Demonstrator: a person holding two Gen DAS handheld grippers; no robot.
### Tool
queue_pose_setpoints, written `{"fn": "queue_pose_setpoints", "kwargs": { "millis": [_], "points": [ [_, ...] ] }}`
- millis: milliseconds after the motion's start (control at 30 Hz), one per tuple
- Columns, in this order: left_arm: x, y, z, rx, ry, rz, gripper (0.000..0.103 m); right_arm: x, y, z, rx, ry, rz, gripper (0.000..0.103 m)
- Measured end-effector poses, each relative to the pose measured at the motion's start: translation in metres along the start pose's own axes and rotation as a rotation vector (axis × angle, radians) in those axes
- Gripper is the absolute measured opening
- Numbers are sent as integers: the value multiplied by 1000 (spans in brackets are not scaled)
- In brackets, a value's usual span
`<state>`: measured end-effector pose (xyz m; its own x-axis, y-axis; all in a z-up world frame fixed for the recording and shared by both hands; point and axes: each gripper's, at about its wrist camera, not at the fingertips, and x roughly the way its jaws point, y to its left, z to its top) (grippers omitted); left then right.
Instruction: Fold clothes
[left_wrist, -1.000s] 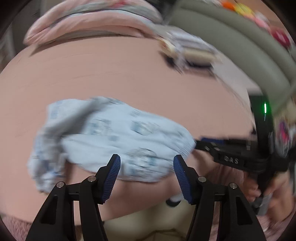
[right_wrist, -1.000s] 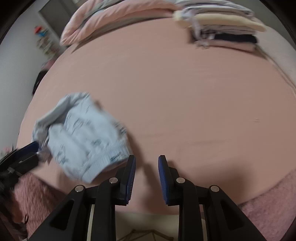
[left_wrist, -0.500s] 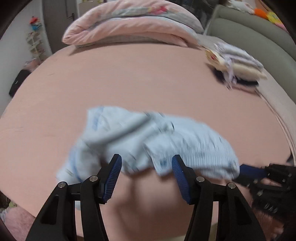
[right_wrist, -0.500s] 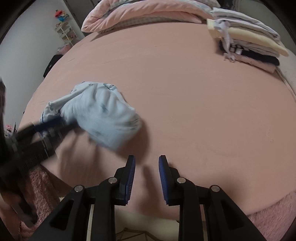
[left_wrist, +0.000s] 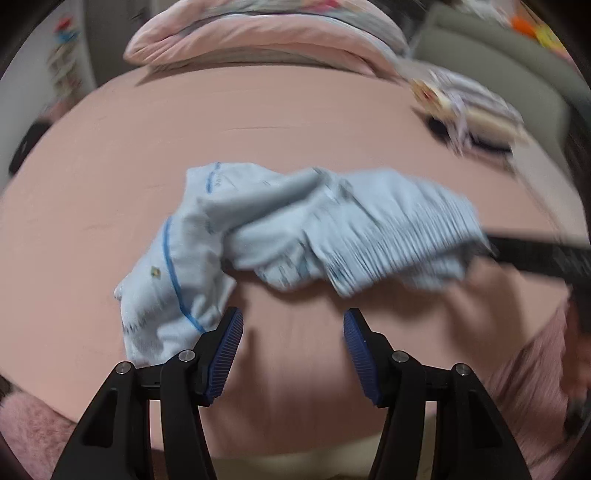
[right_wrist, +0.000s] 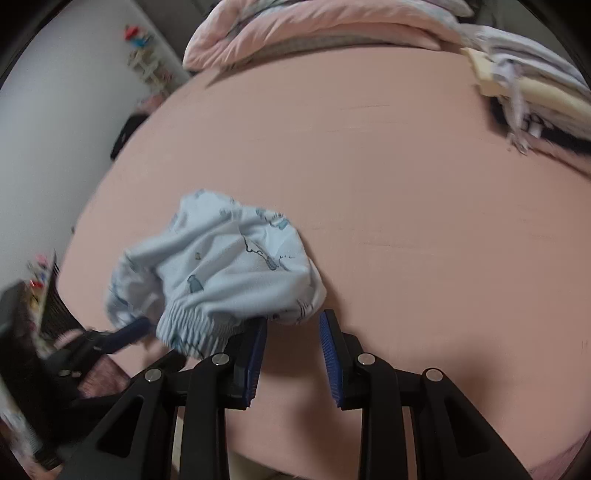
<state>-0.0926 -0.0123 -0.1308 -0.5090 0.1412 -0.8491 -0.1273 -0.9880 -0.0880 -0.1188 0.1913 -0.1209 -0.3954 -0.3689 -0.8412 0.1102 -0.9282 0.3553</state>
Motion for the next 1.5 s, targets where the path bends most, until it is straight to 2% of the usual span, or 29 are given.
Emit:
{"fn": "queue_pose_setpoints", "kwargs": {
  "millis": [67, 167, 233, 300, 367, 500, 533, 567, 600, 667, 733, 833, 933, 967, 1033, 1067, 1100, 1167, 1200, 1233, 1300, 1367, 1433, 1500],
  "points": [
    [3, 3, 9, -16, -13, 5, 54, -12, 2, -7, 1, 4, 3, 29],
    [4, 8, 19, -64, -45, -34, 54, -20, 4, -14, -28, 30, 29, 31],
    [6, 8, 19, -77, -44, -53, 54, -23, 8, -22, -58, 48, 57, 44],
    [8, 7, 14, -81, -27, -65, 54, -27, 12, -29, -88, 65, 85, 47],
    [9, 4, 6, -80, -10, -91, 54, -22, 15, -31, -110, 71, 67, 47],
    [6, 0, -7, -82, -14, -142, 54, -12, 5, -21, -56, 38, 24, 47],
    [5, -1, -8, -82, -21, -153, 54, -15, 2, -20, -46, 22, 14, 45],
    [4, -3, -8, -80, -30, -168, 54, -19, 0, -18, -37, 5, 4, 39],
    [4, -5, -8, -79, -42, -180, 54, -22, -3, -16, -28, -11, -6, 28],
    [5, -8, -5, -90, -58, -187, 54, -29, -8, -13, -10, -44, -25, 19],
    [9, -9, 0, -117, -55, -212, 54, -35, -13, -10, 8, -77, -45, 17],
    [17, -15, 5, -159, -24, -304, 54, -45, -21, -4, 35, -127, -74, 14],
    [24, -31, 6, -160, 12, -383, 54, -55, -28, 1, 62, -177, -103, 13],
    [28, -39, 6, -143, 23, -374, 54, -59, -31, 2, 71, -193, -113, 13],
    [36, -49, 1, -112, 30, -245, 54, -67, -34, -1, 54, -197, -133, 13],
    [42, -52, 0, -87, 34, -157, 48, -64, -31, -3, 43, -204, -151, 13],
    [40, -50, 0, -99, 21, -98, 33, -57, -26, 0, 45, -216, -177, 12],
    [27, -40, 6, -158, -35, 9, 28, -58, -30, 6, 56, -236, -228, 12],
    [15, -33, 11, -185, -88, 67, 28, -61, -31, 7, 52, -254, -252, 12],
    [6, -24, 18, -206, -116, 71, 28, -67, -32, 9, 42, -277, -277, 12],
    [-5, -8, 34, -236, -120, 18, 28, -81, -29, 15, 26, -311, -280, 12],
    [-8, -3, 42, -235, -63, -95, 28, -95, -25, 21, 15, -335, -261, 12],
    [-18, -6, 41, -212, -68, -174, 28, -108, -18, 22, 4, -352, -225, 12],
    [-19, -18, 39, -156, -70, -172, 28, -125, -4, 22, -36, -388, -216, 12]
  ]
}}
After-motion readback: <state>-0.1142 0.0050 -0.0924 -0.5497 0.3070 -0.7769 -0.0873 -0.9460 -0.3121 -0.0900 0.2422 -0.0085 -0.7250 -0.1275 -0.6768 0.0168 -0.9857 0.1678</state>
